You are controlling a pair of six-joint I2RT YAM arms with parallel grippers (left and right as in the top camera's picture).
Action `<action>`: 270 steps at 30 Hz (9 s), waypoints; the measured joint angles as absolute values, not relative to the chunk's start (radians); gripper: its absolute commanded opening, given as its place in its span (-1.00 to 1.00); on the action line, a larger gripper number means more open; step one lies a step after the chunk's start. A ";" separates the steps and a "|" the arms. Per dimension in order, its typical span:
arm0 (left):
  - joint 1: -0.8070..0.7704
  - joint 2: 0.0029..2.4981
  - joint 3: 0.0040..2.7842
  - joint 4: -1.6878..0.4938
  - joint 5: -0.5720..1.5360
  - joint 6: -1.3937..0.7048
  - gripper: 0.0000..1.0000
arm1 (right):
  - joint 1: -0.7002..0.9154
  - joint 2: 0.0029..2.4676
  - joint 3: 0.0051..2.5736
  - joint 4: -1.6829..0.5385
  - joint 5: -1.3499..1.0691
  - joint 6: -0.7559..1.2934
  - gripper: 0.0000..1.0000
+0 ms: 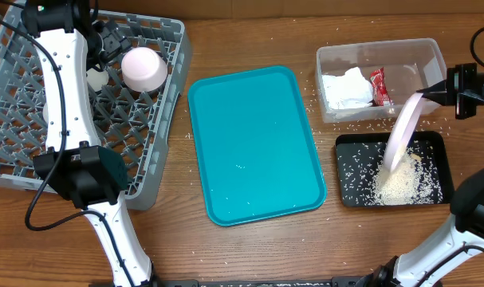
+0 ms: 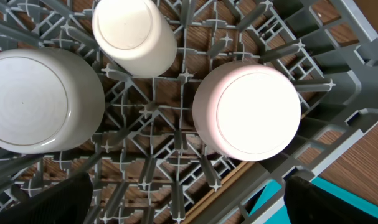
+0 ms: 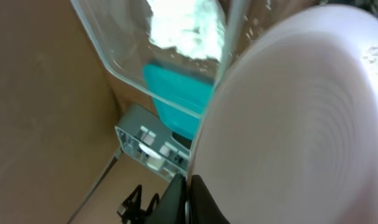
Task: Sort waste into correct bins and load items into the dishwasher
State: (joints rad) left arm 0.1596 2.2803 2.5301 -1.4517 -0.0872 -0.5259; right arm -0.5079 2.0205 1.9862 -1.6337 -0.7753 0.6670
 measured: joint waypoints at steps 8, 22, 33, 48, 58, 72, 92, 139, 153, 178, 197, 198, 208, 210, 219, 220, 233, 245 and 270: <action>0.160 2.280 2.532 -1.451 -0.087 -0.526 1.00 | -0.515 2.020 1.985 -1.613 -0.805 0.615 -0.93; 0.160 2.280 2.532 -1.451 -0.087 -0.526 1.00 | -0.530 2.021 1.981 -1.624 -0.849 0.537 -0.93; 0.160 2.280 2.532 -1.451 -0.087 -0.526 1.00 | -0.527 2.021 1.980 -1.634 -0.842 0.560 -0.93; 0.160 2.280 2.532 -1.451 -0.087 -0.526 1.00 | -0.278 2.004 1.977 -1.417 -1.252 0.392 -0.93; 0.160 2.280 2.533 -1.451 -0.088 -0.526 1.00 | -0.100 1.963 1.973 -0.885 -1.232 0.675 -0.93; 0.160 2.280 2.533 -1.451 -0.088 -0.525 1.00 | 0.390 2.025 1.973 0.054 -0.801 1.235 -0.93; 0.160 2.280 2.533 -1.451 -0.088 -0.526 1.00 | 0.595 2.347 1.969 0.329 -0.468 1.466 -0.91; 0.160 2.280 2.533 -1.451 -0.088 -0.526 1.00 | 0.237 1.630 2.000 -1.377 -0.103 0.629 1.00; 0.160 2.280 2.533 -1.451 -0.088 -0.526 1.00 | 0.237 1.423 1.920 -1.695 0.072 0.542 1.00; 0.160 2.280 2.533 -1.451 -0.088 -0.526 1.00 | 0.238 0.755 1.528 -1.493 0.142 0.418 1.00; 0.160 2.280 2.533 -1.451 -0.088 -0.526 1.00 | 0.136 0.240 0.330 -0.321 0.006 0.147 1.00; 0.160 2.280 2.533 -1.451 -0.088 -0.526 1.00 | 0.130 0.220 0.297 -0.292 0.006 0.145 1.00; 0.160 2.280 2.533 -1.451 -0.088 -0.526 1.00 | 0.072 0.020 0.097 -0.172 -0.017 0.130 1.00; 0.160 2.280 2.533 -1.451 -0.088 -0.526 1.00 | 0.055 0.015 0.085 -0.154 -0.022 0.126 1.00; 0.160 2.280 2.533 -1.451 -0.088 -0.526 1.00 | 0.007 0.015 0.020 -0.095 -0.064 0.013 1.00; 0.160 2.280 2.533 -1.451 -0.088 -0.526 1.00 | 0.007 0.015 0.020 -0.092 -0.062 0.002 1.00; 0.160 2.280 2.533 -1.451 -0.088 -0.526 1.00 | 0.007 0.015 0.019 -0.060 0.030 -0.033 1.00; 0.160 2.280 2.533 -1.451 -0.088 -0.526 1.00 | 0.007 0.015 0.019 -0.080 0.052 -0.047 1.00; 0.159 2.280 2.533 -1.499 -0.091 -0.526 1.00 | 0.007 0.015 0.019 -0.080 0.053 -0.049 1.00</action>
